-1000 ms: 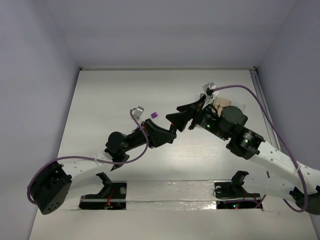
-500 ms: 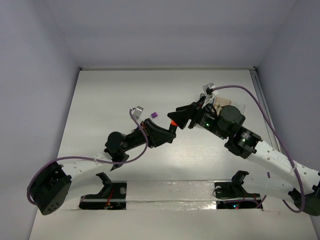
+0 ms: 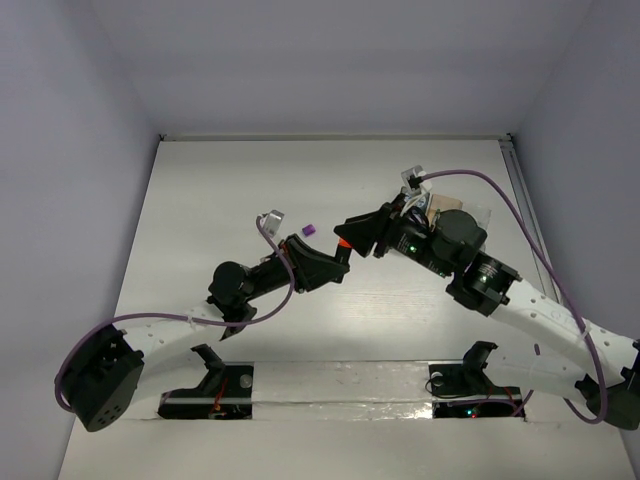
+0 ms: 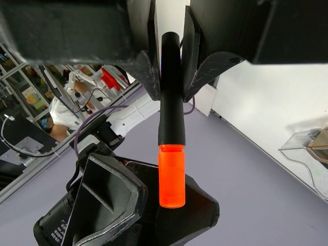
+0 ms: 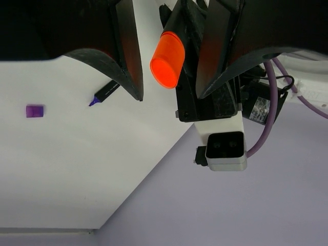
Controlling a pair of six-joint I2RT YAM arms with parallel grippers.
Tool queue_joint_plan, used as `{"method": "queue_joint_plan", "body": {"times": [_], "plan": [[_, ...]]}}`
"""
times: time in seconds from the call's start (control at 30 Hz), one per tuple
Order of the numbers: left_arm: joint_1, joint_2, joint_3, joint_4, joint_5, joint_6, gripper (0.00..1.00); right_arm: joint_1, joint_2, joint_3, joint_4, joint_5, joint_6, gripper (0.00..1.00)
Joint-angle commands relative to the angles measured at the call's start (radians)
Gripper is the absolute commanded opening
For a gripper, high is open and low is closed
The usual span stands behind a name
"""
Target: Sort the stationery into containers
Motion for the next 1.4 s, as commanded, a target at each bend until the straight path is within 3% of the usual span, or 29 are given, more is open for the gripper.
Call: {"method": "queue_joint_plan", "body": {"times": [0.0,0.3,0.5,1.0,1.37], "plan": [[0.008,-0.025,-0.001,0.318,0.023,-0.01,0.0,-0.005,0.009,-0.001,0.057,-0.021,0.009,0.51],[0.018,-0.035,0.0,0.315,0.034,-0.016,0.0,-0.014,0.007,-0.005,0.053,-0.027,0.02,0.51],[0.027,-0.035,0.002,0.319,0.037,-0.021,0.0,-0.014,0.012,-0.005,0.057,-0.041,0.018,0.34],[0.114,-0.067,0.011,0.346,0.065,-0.07,0.0,-0.014,0.041,0.01,0.006,-0.179,-0.003,0.06],[0.151,-0.055,0.041,0.378,0.075,-0.091,0.0,-0.014,0.049,-0.079,0.179,-0.256,0.053,0.0]]}}
